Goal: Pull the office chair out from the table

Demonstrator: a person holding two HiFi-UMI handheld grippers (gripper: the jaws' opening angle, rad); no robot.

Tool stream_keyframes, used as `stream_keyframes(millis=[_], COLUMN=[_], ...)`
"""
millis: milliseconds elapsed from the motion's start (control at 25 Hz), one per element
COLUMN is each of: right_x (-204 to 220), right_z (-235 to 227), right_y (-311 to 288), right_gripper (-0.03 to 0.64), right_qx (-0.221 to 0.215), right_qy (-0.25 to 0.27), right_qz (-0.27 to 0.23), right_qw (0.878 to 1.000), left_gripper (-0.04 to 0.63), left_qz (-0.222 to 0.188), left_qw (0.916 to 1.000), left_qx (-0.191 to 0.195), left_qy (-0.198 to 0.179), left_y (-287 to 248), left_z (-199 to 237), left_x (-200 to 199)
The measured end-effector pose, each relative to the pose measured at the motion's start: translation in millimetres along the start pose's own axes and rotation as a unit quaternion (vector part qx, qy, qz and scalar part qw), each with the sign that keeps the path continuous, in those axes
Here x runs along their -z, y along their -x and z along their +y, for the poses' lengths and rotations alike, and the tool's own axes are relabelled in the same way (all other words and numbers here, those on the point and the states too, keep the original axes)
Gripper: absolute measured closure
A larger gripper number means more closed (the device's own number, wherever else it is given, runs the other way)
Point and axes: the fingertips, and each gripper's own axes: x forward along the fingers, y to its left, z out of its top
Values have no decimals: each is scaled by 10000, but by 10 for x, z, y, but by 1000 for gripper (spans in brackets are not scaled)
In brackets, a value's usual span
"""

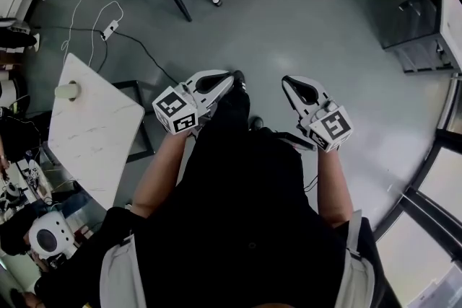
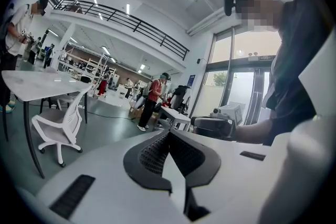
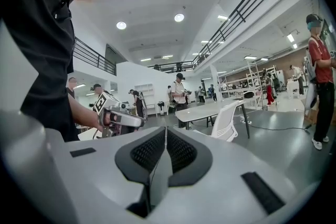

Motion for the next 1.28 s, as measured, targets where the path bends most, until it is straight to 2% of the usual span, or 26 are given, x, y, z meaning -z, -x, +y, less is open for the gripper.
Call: stream_keyframes(millis=[240, 400, 640, 1040, 1280], right_x=[-20, -128, -474, -942, -1078], right_z=[-582, -1020, -1618, -2525, -3272], right_y=[-529, -1113, -1925, -2604, -2856], right_gripper=[592, 592, 592, 592, 592], right_qx=[-32, -165, -305, -196, -416], right_qy=[70, 50, 172, 467, 540], right_qz=[308, 508, 649, 511, 456], right_qw=[9995, 9986, 9973, 9974, 9966], left_gripper=[583, 583, 583, 583, 583], left_qz=[-113, -90, -201, -296, -342], left_qw=[9995, 9991, 9982, 9973, 9969], left_qx=[-123, -156, -132, -83, -346], left_qy=[256, 380, 546, 661, 615], left_y=[-205, -439, -691, -1156, -1662], left_z=[805, 1468, 2376, 3183, 3633], left_x=[-135, -404, -751, -1160, -1420])
